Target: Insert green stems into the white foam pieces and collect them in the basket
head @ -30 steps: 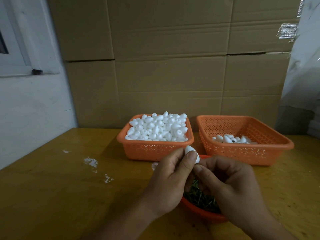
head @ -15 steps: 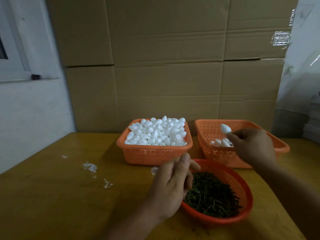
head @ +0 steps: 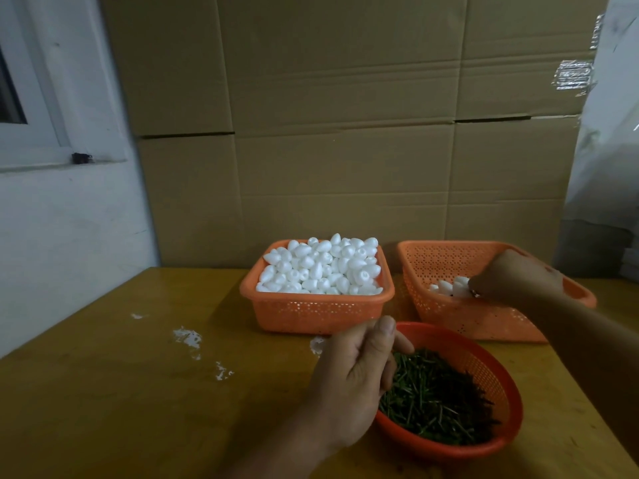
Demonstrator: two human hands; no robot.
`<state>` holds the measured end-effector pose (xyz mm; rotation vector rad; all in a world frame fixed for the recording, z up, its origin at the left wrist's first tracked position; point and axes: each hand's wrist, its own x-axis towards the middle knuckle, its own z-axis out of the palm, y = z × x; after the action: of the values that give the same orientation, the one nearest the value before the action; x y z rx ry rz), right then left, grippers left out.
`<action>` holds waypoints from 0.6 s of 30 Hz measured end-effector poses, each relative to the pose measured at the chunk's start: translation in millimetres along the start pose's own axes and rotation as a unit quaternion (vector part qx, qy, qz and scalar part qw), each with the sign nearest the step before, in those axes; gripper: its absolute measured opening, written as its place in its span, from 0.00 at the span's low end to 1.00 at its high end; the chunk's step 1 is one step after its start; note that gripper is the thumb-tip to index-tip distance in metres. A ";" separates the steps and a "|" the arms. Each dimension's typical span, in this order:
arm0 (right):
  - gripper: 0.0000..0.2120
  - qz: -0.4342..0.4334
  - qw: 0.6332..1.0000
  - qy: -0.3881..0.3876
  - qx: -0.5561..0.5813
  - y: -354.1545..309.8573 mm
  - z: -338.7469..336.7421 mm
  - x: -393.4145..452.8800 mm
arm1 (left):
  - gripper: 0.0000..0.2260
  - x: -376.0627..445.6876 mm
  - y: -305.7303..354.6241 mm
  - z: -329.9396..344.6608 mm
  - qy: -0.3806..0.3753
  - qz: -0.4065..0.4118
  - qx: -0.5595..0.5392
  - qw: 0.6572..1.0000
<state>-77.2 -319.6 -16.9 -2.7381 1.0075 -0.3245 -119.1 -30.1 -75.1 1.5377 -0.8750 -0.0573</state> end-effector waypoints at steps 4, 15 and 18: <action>0.10 -0.022 0.998 0.041 0.048 3.5 -1.9 -9.2 | 0.19 1.3 0.6 -1.9 0.001 0.003 0.004 1.000; 0.10 -0.145 0.943 0.061 0.293 12.8 -5.1 -105.5 | 0.12 4.6 1.5 -7.1 0.038 -0.003 0.043 0.998; 0.11 -0.189 0.937 0.048 0.290 11.4 6.5 -135.9 | 0.12 18.0 7.4 -19.8 0.062 -0.036 0.067 0.995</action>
<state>-183.3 -238.1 -44.3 -2.3516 0.3079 -0.6964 -99.7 -22.7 -56.6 1.6793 -0.7375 0.0446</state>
